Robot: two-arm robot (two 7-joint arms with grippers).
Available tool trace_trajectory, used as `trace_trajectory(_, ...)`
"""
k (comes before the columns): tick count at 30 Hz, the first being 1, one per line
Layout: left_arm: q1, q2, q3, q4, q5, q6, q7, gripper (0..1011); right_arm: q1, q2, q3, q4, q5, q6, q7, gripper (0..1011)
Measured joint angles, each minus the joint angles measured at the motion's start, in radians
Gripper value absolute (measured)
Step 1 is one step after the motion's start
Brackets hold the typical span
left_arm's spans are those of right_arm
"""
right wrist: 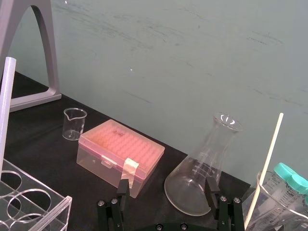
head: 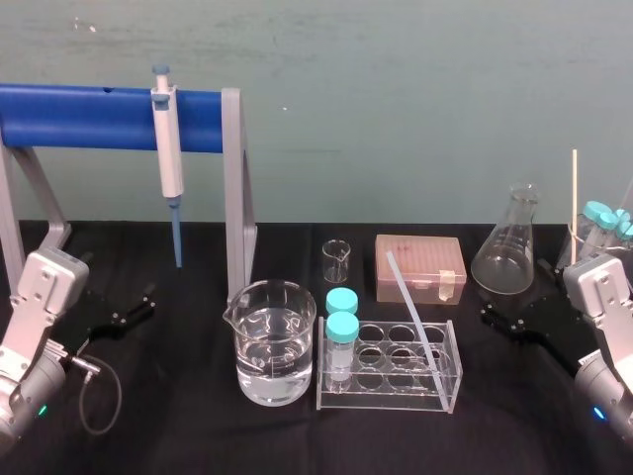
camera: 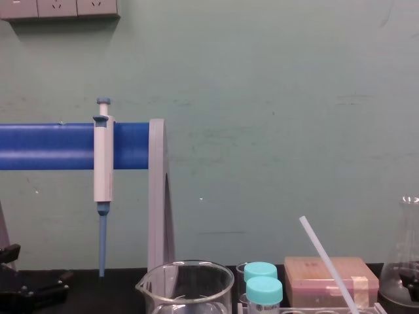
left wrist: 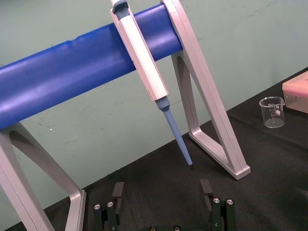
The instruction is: Pick up the stirring rod with one hand, then place it down.
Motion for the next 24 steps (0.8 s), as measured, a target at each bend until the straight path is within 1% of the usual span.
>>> trace_trajectory(24,0.000,0.000,0.000,0.000,0.000,0.000,0.000,1000,0.000,0.000,0.000,0.000,0.000,0.000,0.000,1003)
